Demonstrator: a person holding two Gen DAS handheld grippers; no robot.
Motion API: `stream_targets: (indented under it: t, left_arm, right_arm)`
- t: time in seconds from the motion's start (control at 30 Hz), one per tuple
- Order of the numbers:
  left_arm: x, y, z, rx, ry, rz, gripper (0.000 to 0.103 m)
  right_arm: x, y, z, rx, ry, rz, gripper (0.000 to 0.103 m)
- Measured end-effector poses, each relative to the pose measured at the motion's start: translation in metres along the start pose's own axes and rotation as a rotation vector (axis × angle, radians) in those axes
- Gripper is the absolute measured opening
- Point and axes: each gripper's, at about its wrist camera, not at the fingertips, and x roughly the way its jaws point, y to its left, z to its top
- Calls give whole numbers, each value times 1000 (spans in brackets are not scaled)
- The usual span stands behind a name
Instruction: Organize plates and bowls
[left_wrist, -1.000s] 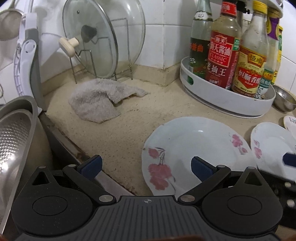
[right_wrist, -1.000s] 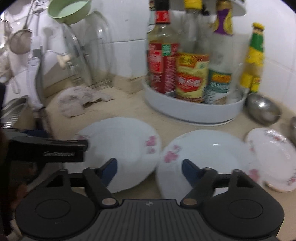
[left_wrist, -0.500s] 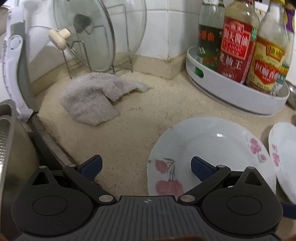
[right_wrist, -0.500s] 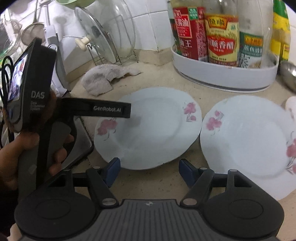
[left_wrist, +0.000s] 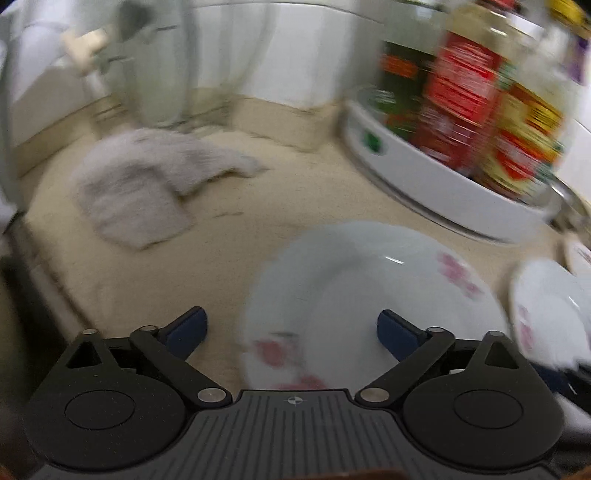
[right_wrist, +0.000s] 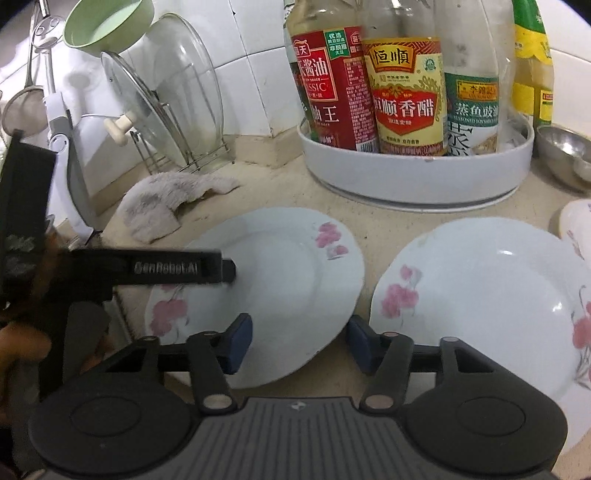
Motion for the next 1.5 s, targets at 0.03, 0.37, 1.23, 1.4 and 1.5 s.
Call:
stream_targets:
  t: [0.03,0.37,1.23,1.4,1.5]
  left_arm:
    - [-4,-4,-3,31,4,-23,97]
    - [-13,19,-4,-81,-22,-28,87]
    - [-13,27,-8,-95,-100,17,60]
    - [-18,30,-10,-145,-91,-18,54]
    - [-23,28,-11,-146,-101,-28,53]
  right_arm:
    - [1,1,0,-2,2,8,50]
    - [13,-11,9,40,-10,63,46]
    - [26,-25,28,66,-13,77,22]
    - [17,-30,32,94,-35,77,19]
    - [9,-33,35,99,-53,80,18]
